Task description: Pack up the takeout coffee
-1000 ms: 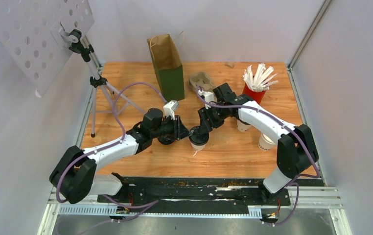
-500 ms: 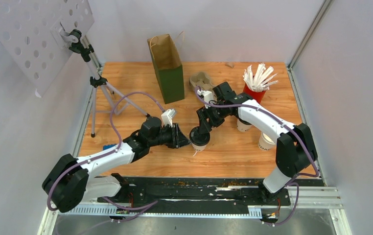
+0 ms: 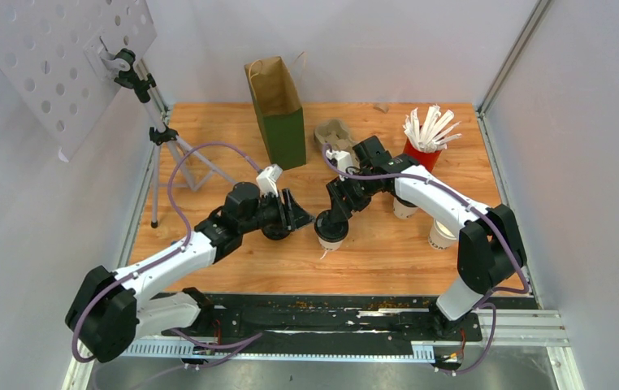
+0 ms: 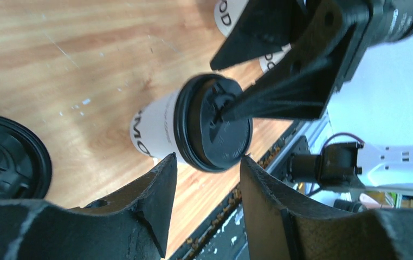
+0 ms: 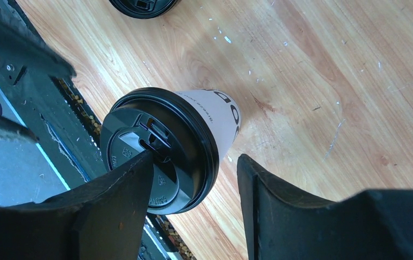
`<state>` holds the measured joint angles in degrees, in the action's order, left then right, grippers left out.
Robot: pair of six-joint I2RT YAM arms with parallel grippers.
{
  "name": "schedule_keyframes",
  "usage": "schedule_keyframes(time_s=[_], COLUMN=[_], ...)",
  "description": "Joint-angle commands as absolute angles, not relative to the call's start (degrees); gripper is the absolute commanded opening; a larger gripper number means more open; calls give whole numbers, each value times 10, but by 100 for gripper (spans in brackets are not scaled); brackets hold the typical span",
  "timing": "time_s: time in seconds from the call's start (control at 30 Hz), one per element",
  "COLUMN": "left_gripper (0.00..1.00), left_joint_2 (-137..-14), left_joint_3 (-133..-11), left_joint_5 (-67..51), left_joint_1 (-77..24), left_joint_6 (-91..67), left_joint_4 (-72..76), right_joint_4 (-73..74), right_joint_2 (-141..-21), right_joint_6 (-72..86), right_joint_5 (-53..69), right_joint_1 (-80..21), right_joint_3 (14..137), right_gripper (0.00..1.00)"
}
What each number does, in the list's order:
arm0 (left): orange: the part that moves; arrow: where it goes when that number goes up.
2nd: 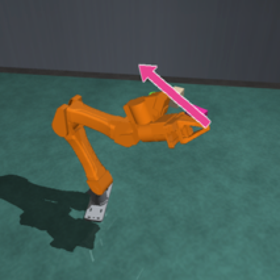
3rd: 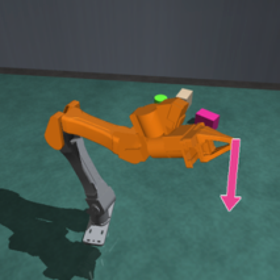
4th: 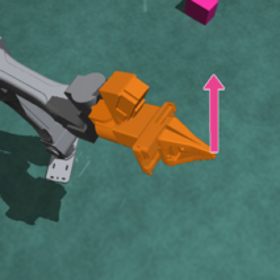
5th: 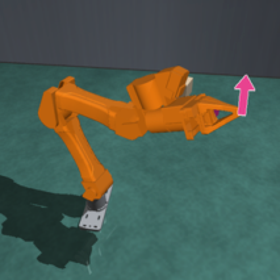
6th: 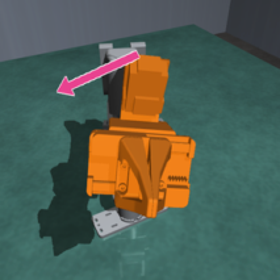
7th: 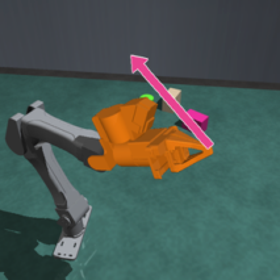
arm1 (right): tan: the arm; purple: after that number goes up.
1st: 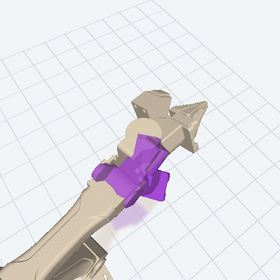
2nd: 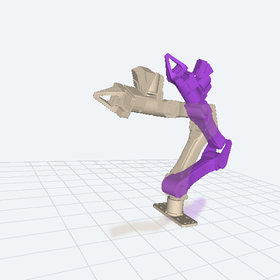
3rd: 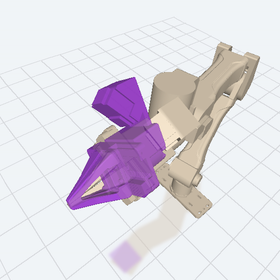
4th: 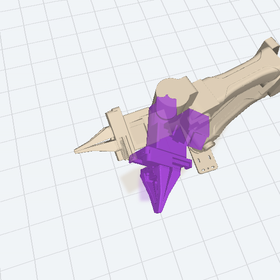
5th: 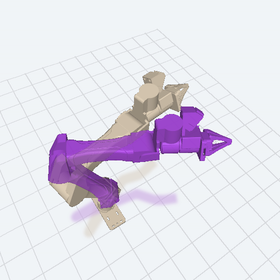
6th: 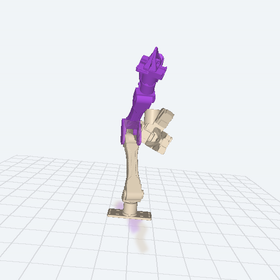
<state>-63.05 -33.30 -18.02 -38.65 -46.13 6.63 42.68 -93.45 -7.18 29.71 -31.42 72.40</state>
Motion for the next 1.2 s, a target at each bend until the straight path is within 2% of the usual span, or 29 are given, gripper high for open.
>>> schedule_keyframes(time_s=[0.0,0.3,0.6,0.87,1.17], left_gripper=[56,56,44,38,33], left_joint_2=[-664,-746,-784,-809,-839], left_joint_3=[-372,-397,-394,-392,-380], left_joint_5=[-201,-264,-249,-204,-214], left_joint_1=[-369,-369,-369,-369,-371], left_joint_6=[-421,-390,-371,-343,-333], left_joint_4=[81,137,122,57,80], right_joint_4=[420,412,394,379,362], right_joint_2=[-922,-919,-905,-892,-863], right_joint_6=[-94,-91,-79,-63,22], right_joint_5=[297,300,294,287,270], right_joint_1=[-313,-312,-313,-313,-313], right_joint_3=[718,710,675,638,600], right_gripper=[57,56,53,50,49])
